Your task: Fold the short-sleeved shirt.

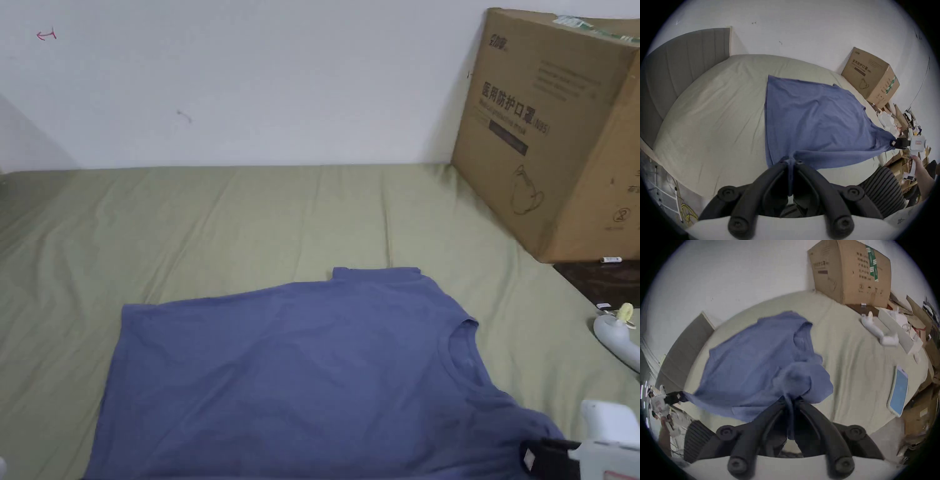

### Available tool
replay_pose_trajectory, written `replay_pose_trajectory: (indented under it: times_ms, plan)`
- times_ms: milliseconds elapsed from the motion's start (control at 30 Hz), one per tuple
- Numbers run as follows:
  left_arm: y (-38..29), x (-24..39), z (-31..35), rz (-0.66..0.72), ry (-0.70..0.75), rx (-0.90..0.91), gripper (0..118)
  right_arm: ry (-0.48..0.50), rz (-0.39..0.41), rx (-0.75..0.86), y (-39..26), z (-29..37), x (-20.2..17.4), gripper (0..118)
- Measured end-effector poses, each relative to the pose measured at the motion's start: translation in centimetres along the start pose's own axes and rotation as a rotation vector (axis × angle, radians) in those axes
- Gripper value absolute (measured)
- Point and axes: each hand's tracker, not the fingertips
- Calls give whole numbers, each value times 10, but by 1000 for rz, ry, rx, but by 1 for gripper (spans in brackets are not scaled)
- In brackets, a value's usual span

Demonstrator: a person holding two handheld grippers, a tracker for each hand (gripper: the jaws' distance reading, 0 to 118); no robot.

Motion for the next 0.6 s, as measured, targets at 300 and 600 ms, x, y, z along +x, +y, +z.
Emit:
replay_pose_trajectory:
  times_ms: [300, 600]
  plan:
    - [103, -19, -99, -14, 11, -22, 3, 33, -64, 22, 127, -93, -12, 6]
    - [118, -39, -198, -4, 100, -138, 25, -92, -68, -136, 160, -209, -24, 20]
